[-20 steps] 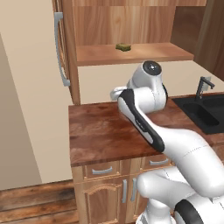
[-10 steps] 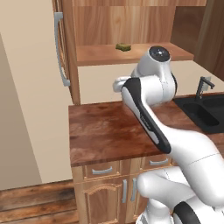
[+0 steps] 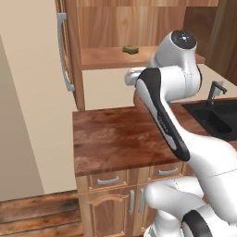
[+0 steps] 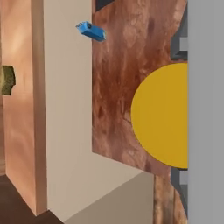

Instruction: Pick the cereal and honey bottle from the counter and place them in the cabinets closest to them.

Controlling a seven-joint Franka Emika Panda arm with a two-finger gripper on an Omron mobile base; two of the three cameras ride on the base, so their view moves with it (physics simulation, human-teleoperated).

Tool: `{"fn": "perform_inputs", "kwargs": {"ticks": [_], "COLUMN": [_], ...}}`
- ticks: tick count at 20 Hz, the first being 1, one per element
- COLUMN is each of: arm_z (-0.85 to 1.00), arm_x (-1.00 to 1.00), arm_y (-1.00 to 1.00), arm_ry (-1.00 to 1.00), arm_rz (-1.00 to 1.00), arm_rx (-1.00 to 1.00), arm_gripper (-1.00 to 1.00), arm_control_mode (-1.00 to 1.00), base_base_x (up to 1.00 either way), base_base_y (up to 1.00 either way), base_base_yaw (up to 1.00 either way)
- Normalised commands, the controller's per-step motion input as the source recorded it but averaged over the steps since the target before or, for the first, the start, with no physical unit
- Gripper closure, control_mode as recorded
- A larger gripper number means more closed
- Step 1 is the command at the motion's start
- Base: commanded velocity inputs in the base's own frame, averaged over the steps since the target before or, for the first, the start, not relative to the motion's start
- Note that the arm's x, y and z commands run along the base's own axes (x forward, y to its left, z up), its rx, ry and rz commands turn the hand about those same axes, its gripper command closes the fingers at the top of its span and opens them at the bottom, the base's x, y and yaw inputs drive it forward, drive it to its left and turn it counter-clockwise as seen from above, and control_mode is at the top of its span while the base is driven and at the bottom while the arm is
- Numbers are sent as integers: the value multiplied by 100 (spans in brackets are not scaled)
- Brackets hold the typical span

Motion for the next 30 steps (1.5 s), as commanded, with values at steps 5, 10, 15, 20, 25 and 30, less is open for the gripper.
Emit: {"fn": "perform_inputs", "kwargs": {"ticks": [5, 10, 15, 20, 25, 30], "arm_z": [37, 13, 33, 38, 37, 17], "arm_x": [-13, -10, -1, 0, 0, -1], "arm_y": [-4, 0, -1, -1, 0, 0], "arm_ry": [-6, -14, -16, -13, -9, -6], "arm_rz": [0, 0, 0, 0, 0, 0], "arm_rx": [0, 0, 0, 0, 1, 0], "arm_gripper": [100, 100, 100, 100, 100, 100], "arm_control_mode": [-100, -100, -100, -100, -100, -100], "base_base_x": [0, 0, 0, 0, 0, 0], "base_base_y": [0, 0, 0, 0, 0, 0], "base_base_yaw": [0, 0, 0, 0, 0, 0]}}
